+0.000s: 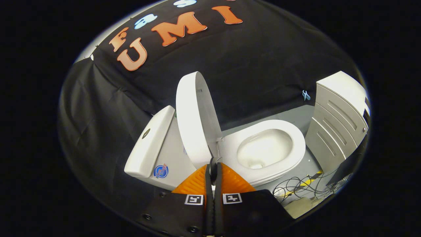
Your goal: Open the toilet lid.
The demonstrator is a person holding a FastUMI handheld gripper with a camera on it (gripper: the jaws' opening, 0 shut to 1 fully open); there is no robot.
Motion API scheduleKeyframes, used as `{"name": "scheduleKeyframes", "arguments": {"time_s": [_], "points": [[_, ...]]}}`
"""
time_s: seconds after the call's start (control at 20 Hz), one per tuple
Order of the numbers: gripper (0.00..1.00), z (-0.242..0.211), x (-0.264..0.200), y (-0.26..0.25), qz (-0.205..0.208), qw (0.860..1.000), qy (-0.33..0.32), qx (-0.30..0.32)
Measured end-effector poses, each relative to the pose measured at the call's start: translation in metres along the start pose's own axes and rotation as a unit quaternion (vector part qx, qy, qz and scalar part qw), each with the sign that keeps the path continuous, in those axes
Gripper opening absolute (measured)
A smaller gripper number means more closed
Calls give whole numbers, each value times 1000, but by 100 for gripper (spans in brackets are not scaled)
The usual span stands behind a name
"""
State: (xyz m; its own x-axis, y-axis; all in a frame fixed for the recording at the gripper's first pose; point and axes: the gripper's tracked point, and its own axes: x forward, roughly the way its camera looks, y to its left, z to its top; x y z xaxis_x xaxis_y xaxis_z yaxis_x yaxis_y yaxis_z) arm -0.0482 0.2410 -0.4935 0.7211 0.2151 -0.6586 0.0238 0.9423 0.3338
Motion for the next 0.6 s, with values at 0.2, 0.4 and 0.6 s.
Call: {"name": "scheduleKeyframes", "arguments": {"time_s": [0.2, 0.4, 0.6], "points": [[8, -4, -1, 12, -4, 1000, -4, -24], [8, -10, 2, 32, -2, 998, -2, -55], [8, -17, 4, 52, -7, 995, -5, -101]]}}
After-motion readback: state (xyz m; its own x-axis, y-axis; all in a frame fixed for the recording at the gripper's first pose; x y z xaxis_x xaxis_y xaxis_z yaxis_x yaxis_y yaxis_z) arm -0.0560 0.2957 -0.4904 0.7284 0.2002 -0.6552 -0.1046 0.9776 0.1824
